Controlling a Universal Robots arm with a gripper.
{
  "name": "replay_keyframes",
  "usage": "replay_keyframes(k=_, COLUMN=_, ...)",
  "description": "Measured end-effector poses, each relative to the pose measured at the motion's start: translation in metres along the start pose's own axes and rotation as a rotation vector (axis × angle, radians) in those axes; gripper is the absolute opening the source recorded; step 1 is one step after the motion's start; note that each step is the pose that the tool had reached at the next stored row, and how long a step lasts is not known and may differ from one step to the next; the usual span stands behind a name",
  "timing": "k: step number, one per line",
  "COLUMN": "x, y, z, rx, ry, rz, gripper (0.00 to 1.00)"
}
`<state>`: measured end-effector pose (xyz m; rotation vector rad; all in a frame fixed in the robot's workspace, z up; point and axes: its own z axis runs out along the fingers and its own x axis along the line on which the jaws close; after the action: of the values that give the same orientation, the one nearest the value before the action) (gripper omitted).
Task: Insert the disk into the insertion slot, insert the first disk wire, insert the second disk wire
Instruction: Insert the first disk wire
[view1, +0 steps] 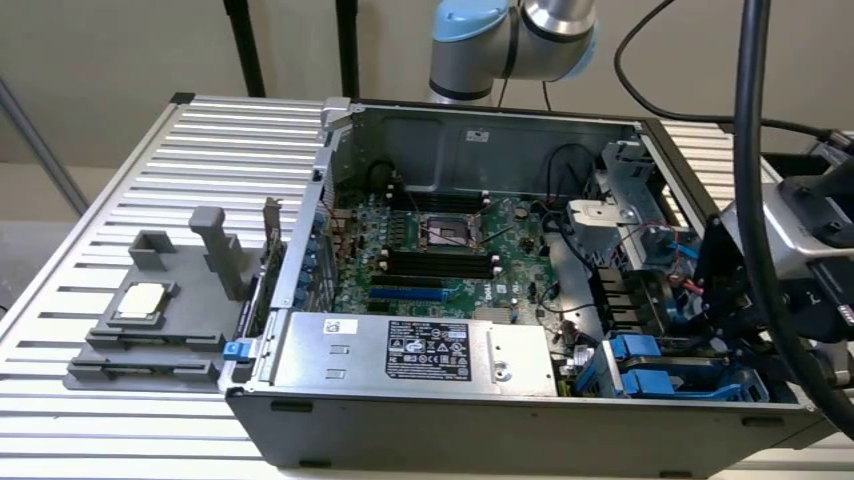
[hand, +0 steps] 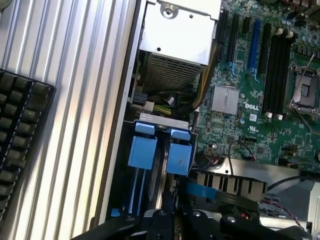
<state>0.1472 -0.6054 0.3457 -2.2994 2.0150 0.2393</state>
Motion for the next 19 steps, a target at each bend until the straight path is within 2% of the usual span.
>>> replay_keyframes(k=4, x=0.0001, y=-0.0002, z=0.0002, rx=0.0019, ry=-0.0022, rz=0.054, gripper=0.16)
replay_keyframes(k=14, x=0.0002, y=-0.0001, z=0.0019, rx=0.0151, ry=-0.0061, rz=0.185, gripper=0.16)
replay_keyframes(k=16, x=-0.0012, y=-0.0003, z=0.0024, rx=0.0154, ry=-0.0035, rz=0.187, gripper=0.16)
replay_keyframes(k=19, x=-0.0034, y=-0.0006, z=0.0028, rx=0.0151, ry=0.0066, rz=0.188, gripper=0.16)
